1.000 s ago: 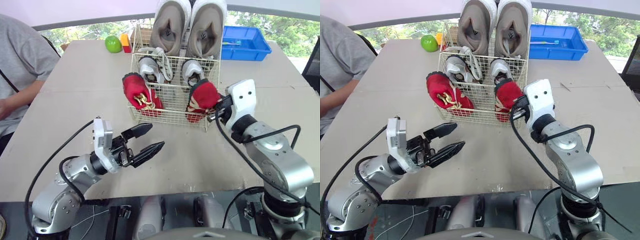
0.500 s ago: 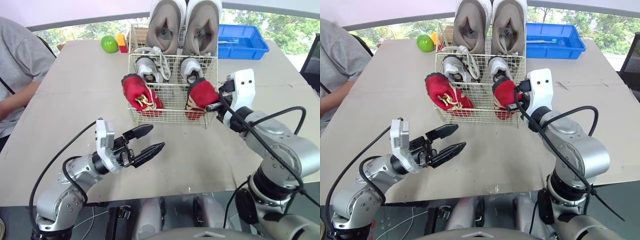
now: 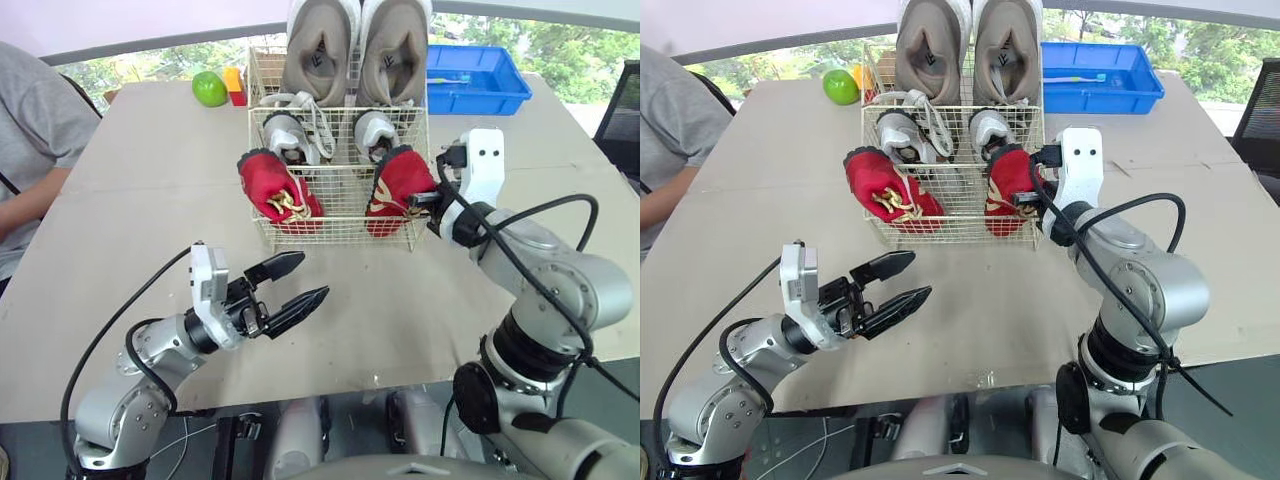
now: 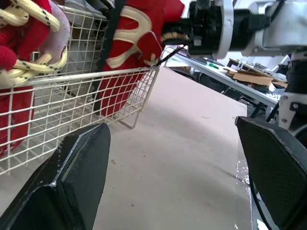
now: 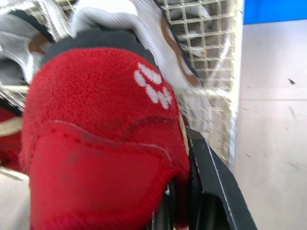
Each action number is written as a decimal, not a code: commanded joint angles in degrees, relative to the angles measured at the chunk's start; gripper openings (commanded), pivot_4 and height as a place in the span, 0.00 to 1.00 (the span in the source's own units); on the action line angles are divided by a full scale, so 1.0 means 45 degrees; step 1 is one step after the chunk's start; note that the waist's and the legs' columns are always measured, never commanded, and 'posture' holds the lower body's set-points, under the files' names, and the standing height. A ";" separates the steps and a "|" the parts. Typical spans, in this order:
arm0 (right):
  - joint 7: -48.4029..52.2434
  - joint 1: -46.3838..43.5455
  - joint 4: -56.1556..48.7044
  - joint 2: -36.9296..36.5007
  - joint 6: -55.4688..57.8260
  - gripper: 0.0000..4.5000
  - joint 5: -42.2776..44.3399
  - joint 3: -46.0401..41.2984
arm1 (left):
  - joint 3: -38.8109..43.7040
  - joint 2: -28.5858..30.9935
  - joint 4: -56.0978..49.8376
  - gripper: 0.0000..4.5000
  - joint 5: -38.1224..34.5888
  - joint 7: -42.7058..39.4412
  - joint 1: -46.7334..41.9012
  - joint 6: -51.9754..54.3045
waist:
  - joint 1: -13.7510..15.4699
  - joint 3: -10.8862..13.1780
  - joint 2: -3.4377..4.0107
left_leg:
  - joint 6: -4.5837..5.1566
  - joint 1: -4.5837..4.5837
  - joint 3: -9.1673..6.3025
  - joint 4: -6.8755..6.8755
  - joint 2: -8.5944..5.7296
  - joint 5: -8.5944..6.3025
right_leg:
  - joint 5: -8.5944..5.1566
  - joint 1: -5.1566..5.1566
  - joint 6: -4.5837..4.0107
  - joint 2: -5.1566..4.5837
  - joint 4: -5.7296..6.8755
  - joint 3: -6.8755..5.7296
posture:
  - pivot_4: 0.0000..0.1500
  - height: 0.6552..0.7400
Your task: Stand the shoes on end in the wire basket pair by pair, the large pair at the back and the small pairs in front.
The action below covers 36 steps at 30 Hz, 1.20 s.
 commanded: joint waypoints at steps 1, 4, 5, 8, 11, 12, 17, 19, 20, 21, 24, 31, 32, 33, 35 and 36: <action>-0.0380 -0.1266 0.0509 0.1152 0.0146 0.01 0.0132 -0.0569 | -0.0053 -0.0040 -0.0525 1.00 0.0049 -0.0070 0.0040 -0.0279 | -0.0002 0.0004 0.0005 | 0.0000 0.0002 -0.0004 0.0002 0.0001 0.0000 | 0.0000 -0.0003 0.0000 0.0007 0.0008 -0.0005 | 1.00 1.00; -0.0468 -0.1665 0.1025 0.1315 0.0146 0.01 0.0323 -0.0947 | -0.0124 -0.0054 -0.0504 1.00 0.0101 -0.0040 -0.0005 -0.0303 | 0.0018 0.0004 0.0005 | 0.0000 -0.0002 -0.0006 0.0002 0.0001 0.0001 | 0.0000 -0.0011 -0.0002 0.0008 0.0011 -0.0011 | 1.00 1.00; -0.0499 -0.1623 0.1157 0.1304 0.0146 0.01 0.0385 -0.1028 | -0.0143 -0.0065 -0.0506 1.00 0.0113 -0.0026 -0.0020 -0.0303 | 0.0019 0.0004 0.0004 | 0.0000 -0.0004 -0.0003 0.0002 0.0001 0.0001 | 0.0000 -0.0012 -0.0001 0.0005 0.0010 -0.0007 | 1.00 1.00; -0.0453 -0.0694 0.1554 0.0981 0.0146 0.01 0.0551 -0.1112 | -0.0265 -0.0151 -0.0579 1.00 0.0179 0.0063 -0.0019 -0.0292 | -0.0002 0.0002 0.0003 | 0.0000 -0.0002 0.0007 0.0001 0.0002 0.0001 | 0.0000 -0.0012 -0.0001 0.0005 0.0005 0.0003 | 1.00 1.00; -0.0305 -0.0041 0.1701 0.0318 0.0146 0.01 0.0655 -0.0787 | -0.0333 -0.0226 -0.0660 1.00 0.0235 0.0114 0.0069 -0.0309 | -0.0004 -0.0018 -0.0016 | 0.0000 0.0006 0.0009 -0.0001 0.0004 0.0001 | 0.0000 -0.0009 -0.0001 0.0006 0.0007 0.0006 | 1.00 1.00; -0.0287 0.0052 0.1748 0.0187 0.0146 0.01 0.0655 -0.0749 | -0.0337 -0.0246 -0.0685 1.00 0.0244 0.0139 0.0090 -0.0311 | -0.0011 -0.0022 -0.0017 | 0.0000 0.0010 0.0009 -0.0001 0.0007 0.0000 | -0.0001 -0.0006 -0.0001 0.0007 0.0006 0.0006 | 1.00 1.00; 0.0299 0.0064 0.1767 -0.1425 0.0145 0.01 0.0886 0.0445 | -0.0400 -0.0272 -0.0885 1.00 0.0211 0.0396 0.0137 -0.0273 | -0.0004 -0.0027 -0.0017 | -0.0001 0.0024 0.0009 0.0000 0.0016 0.0000 | 0.0001 -0.0012 -0.0006 -0.0008 0.0008 0.0007 | 1.00 1.00; 0.0603 -0.0047 0.1800 -0.1466 0.0144 0.01 0.1082 0.0252 | -0.0436 -0.0282 -0.0997 1.00 0.0189 0.0554 0.0099 -0.0210 | -0.0008 -0.0027 -0.0018 | -0.0001 0.0022 0.0010 0.0000 0.0016 0.0000 | 0.0000 -0.0012 -0.0006 -0.0010 0.0006 0.0010 | 1.00 1.00; 0.0751 -0.0120 0.1795 -0.1627 0.0037 0.11 0.1141 0.0194 | -0.0435 -0.0287 -0.1015 1.00 0.0167 0.0639 0.0047 -0.0170 | -0.0008 -0.0027 -0.0017 | -0.0001 0.0020 0.0010 -0.0001 0.0015 0.0000 | 0.0000 -0.0007 -0.0006 -0.0008 0.0006 0.0012 | 1.00 1.00; 0.0843 -0.0158 0.1765 -0.1735 -0.0030 0.16 0.1160 0.0151 | -0.0435 -0.0286 -0.1040 1.00 0.0148 0.0703 0.0028 -0.0148 | -0.0008 -0.0027 -0.0017 | 0.0000 0.0019 0.0010 -0.0001 0.0015 0.0000 | 0.0000 -0.0008 -0.0006 -0.0008 0.0006 0.0013 | 1.00 1.00; 0.1196 -0.0199 0.1326 -0.2105 -0.0542 0.35 0.1327 -0.0201 | -0.0417 -0.0295 -0.1180 1.00 0.0081 0.0881 0.0087 -0.0111 | 0.0009 -0.0021 -0.0011 | 0.0000 0.0009 0.0012 -0.0002 0.0013 0.0000 | 0.0000 -0.0012 -0.0005 -0.0007 0.0002 0.0012 | 1.00 1.00; 0.3709 0.1617 -0.0599 -0.4870 -0.2624 0.52 0.2861 -0.0161 | -0.0311 -0.0296 -0.1241 1.00 -0.0172 0.1163 0.0117 -0.0008 | 0.0183 -0.0004 -0.0005 | 0.0005 -0.0053 0.0004 -0.0006 0.0000 -0.0002 | 0.0000 -0.0013 0.0004 -0.0032 -0.0092 -0.0011 | 1.00 1.00; 0.4374 0.2171 -0.0909 -0.5457 -0.3518 0.52 0.3014 -0.0107 | -0.0321 -0.0323 -0.1199 1.00 -0.0176 0.1269 0.0060 0.0046 | 0.0151 -0.0003 -0.0003 | 0.0006 -0.0055 0.0006 -0.0010 -0.0001 -0.0003 | 0.0001 -0.0014 0.0005 -0.0030 -0.0102 -0.0010 | 1.00 1.00; 0.4975 0.2711 -0.1181 -0.6030 -0.4206 0.52 0.3155 -0.0080 | -0.0339 -0.0359 -0.1154 1.00 -0.0171 0.1365 -0.0010 0.0088 | 0.0160 -0.0002 -0.0002 | 0.0007 -0.0056 0.0009 -0.0021 -0.0004 -0.0004 | 0.0001 -0.0015 0.0007 -0.0027 -0.0109 -0.0006 | 1.00 1.00; 0.5636 0.3700 -0.1452 -0.6534 -0.5960 0.52 0.3116 -0.0203 | -0.0368 -0.0421 -0.1061 1.00 -0.0035 0.1511 -0.0129 0.0075 | 0.0201 -0.0002 -0.0005 | 0.0007 -0.0060 -0.0002 -0.0046 -0.0010 -0.0003 | 0.0000 -0.0012 0.0010 -0.0023 -0.0141 -0.0023 | 1.00 1.00; 0.5849 0.4059 -0.1471 -0.6571 -0.6722 0.52 0.3176 -0.0322 | -0.0361 -0.0416 -0.0997 1.00 -0.0003 0.1579 -0.0183 0.0100 | 0.0193 -0.0002 -0.0006 | 0.0007 -0.0059 0.0001 -0.0060 -0.0012 -0.0003 | 0.0000 -0.0013 0.0013 -0.0018 -0.0151 -0.0021 | 1.00 1.00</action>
